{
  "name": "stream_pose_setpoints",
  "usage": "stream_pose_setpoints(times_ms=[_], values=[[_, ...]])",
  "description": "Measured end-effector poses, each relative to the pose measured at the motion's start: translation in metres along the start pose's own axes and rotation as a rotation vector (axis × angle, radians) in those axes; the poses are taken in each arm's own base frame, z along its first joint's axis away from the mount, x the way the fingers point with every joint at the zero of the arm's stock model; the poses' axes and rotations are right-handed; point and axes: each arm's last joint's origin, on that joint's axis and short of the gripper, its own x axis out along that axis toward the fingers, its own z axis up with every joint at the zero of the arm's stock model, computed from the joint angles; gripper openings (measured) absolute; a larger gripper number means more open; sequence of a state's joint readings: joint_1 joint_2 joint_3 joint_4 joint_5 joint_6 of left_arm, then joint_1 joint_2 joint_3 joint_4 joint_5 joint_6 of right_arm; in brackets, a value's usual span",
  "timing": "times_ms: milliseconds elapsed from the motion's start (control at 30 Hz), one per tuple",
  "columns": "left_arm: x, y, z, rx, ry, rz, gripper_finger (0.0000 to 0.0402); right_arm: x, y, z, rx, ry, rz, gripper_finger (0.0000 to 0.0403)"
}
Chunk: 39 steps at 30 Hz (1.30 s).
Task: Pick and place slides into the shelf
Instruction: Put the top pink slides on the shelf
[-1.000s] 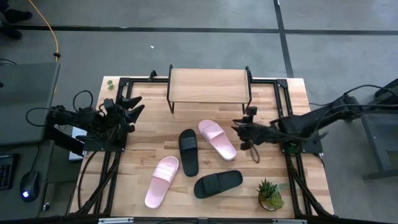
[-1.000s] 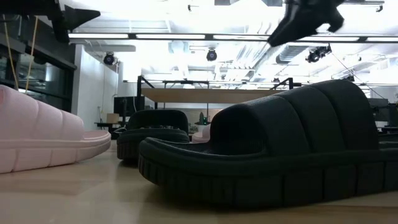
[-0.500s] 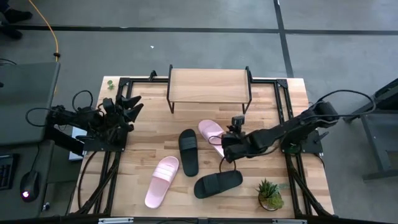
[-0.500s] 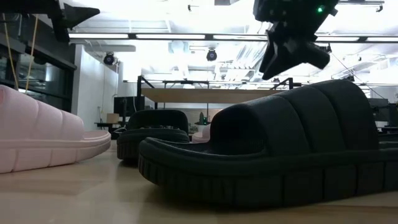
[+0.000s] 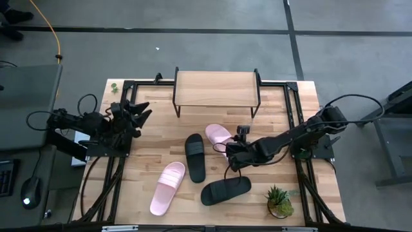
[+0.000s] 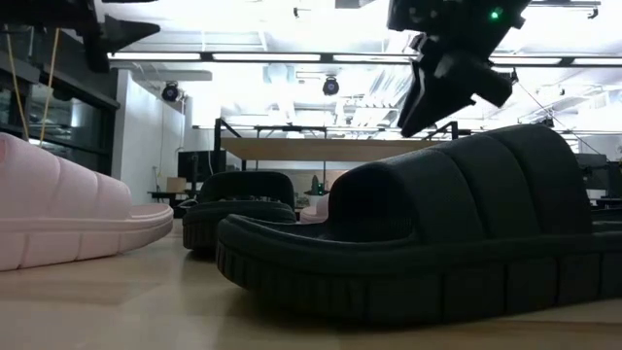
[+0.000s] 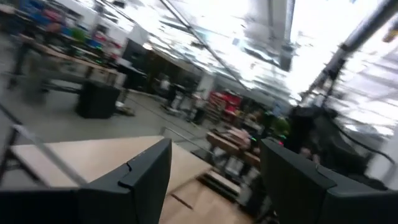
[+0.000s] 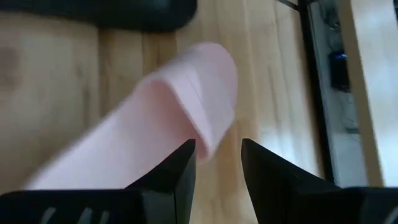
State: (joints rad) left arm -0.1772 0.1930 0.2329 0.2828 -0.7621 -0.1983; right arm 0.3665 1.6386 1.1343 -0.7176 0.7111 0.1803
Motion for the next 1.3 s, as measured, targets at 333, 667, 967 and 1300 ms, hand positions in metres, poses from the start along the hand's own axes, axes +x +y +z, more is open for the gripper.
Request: stream_pose_setpoints(times_ms=[333,667,967,1300], values=[[0.001,-0.002,-0.005,-0.041,0.049,-0.056,0.0225,0.000,0.004,0.007,0.031,-0.053,0.102,0.0119],[0.001,-0.002,-0.007,-0.050,0.065,-0.051,0.0225,0.026,0.024,0.000,-0.132,0.030,0.026,0.0119],[0.001,-0.002,-0.007,-0.050,0.065,-0.051,0.0225,0.062,0.043,-0.010,-0.212,0.121,-0.099,0.0140],[0.001,-0.002,-0.007,-0.049,0.065,-0.051,0.0225,0.064,0.041,-0.008,-0.188,0.098,-0.180,0.0205]])
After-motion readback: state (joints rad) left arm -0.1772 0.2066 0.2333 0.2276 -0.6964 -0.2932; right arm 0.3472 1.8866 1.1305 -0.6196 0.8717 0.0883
